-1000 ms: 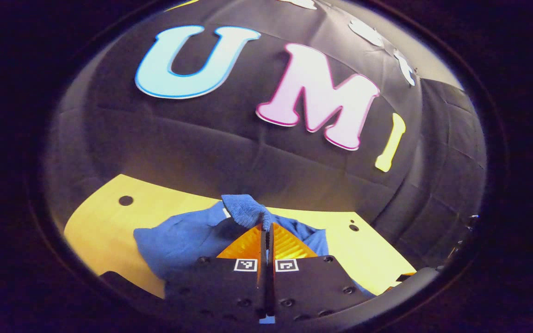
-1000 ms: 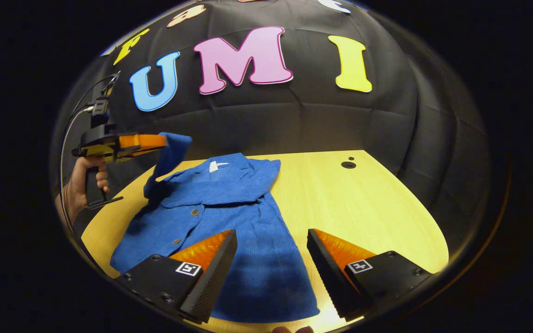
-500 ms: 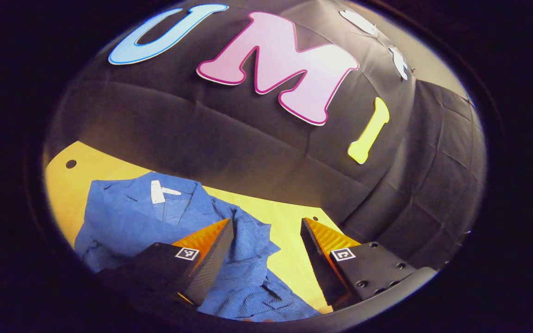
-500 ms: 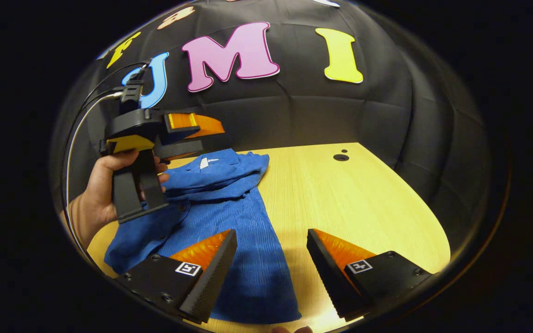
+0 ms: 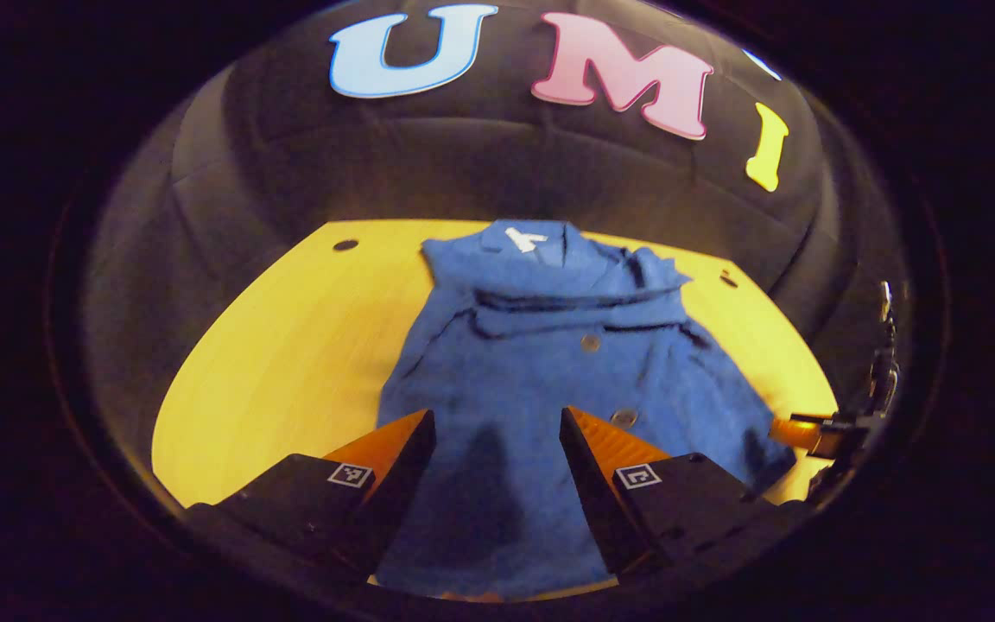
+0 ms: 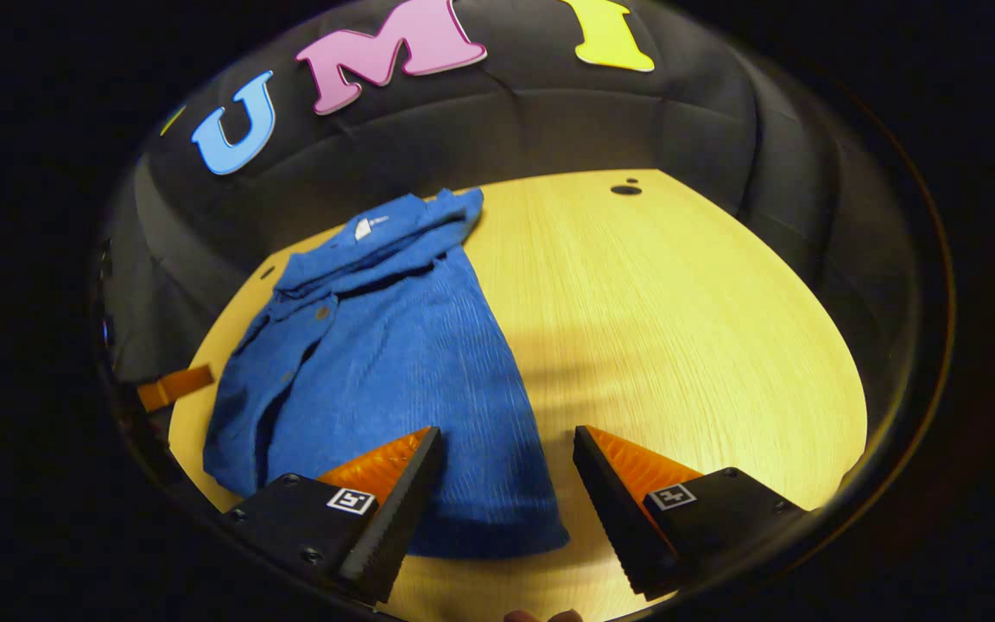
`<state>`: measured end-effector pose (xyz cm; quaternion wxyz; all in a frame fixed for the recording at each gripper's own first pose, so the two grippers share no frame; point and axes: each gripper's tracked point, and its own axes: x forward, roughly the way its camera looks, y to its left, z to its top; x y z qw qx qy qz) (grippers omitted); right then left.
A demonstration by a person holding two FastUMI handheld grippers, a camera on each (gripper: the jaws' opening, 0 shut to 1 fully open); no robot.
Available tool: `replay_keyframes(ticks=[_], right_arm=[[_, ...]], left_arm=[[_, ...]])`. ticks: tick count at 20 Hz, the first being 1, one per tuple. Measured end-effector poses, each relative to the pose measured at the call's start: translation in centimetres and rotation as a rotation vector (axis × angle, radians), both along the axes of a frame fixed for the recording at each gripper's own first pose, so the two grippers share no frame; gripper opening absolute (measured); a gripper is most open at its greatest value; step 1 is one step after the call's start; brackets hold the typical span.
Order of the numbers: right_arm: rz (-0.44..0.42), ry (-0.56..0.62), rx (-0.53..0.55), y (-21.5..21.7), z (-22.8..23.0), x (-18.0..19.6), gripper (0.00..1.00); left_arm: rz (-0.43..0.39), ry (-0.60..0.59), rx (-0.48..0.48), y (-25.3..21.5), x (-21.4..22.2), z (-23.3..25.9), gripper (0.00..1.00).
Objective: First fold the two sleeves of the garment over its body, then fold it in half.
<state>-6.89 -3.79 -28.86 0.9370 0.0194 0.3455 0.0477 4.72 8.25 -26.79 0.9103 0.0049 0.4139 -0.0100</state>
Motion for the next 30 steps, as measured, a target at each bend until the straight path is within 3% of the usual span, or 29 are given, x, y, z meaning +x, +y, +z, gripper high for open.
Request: replay_keyframes(ticks=[4,9,11,13,14,15,16,17,18,19,21,23,26,30], right_arm=[[-0.004,0.017,-0.045,-0.4,0.1,-0.2,0.98],[0.033,0.054,-0.157,-0.2,-0.6,-0.5,0.96],[0.059,0.067,-0.172,0.7,-0.9,-0.9,0.94],[0.05,0.062,-0.166,1.1,-0.9,-0.6,0.84],[0.042,0.059,-0.162,1.3,-0.9,-0.4,0.67],[0.04,0.058,-0.151,1.6,-0.7,-0.5,0.69],[0.037,0.066,-0.137,2.0,-1.0,-0.3,0.49],[0.034,0.068,-0.12,2.4,-1.0,-0.3,0.35],[0.024,0.081,-0.109,2.5,-1.1,-0.4,0.2],[0.036,0.071,-0.079,2.9,-1.0,-0.2,0.12],[0.047,0.064,-0.017,3.5,-1.1,-0.1,0.06],[0.037,0.06,0.002,3.5,-0.9,-0.1,0.05],[0.028,0.072,0.022,4.2,-1.0,-0.2,0.05],[0.032,0.031,0.137,6.8,2.2,1.3,0.05]], left_arm=[[0.083,0.155,0.051,3.4,-5.0,-3.8,0.82],[0.097,0.147,0.027,3.1,-4.7,-3.7,0.84],[0.093,0.15,0.019,2.9,-4.2,-3.9,0.77],[0.092,0.15,0.007,2.6,-3.9,-4.0,0.73],[0.121,0.146,-0.004,2.8,-3.7,-4.0,0.53],[0.125,0.139,-0.016,2.5,-3.6,-4.0,0.32],[0.106,0.141,-0.014,2.5,-3.7,-4.0,0.31],[0.098,0.138,-0.009,2.6,-3.7,-3.9,0.29],[0.123,0.132,-0.031,2.2,-3.4,-3.8,0.17],[0.116,0.128,-0.053,1.9,-3.0,-4.4,0.05],[0.124,0.119,-0.098,1.1,-3.1,-4.2,0.06],[0.093,0.121,-0.209,-0.9,-3.5,-3.9,0.0],[0.087,0.11,-0.22,-1.2,-3.1,-3.8,0.0],[0.056,0.054,-0.259,-2.8,-1.1,-0.6,0.0]])
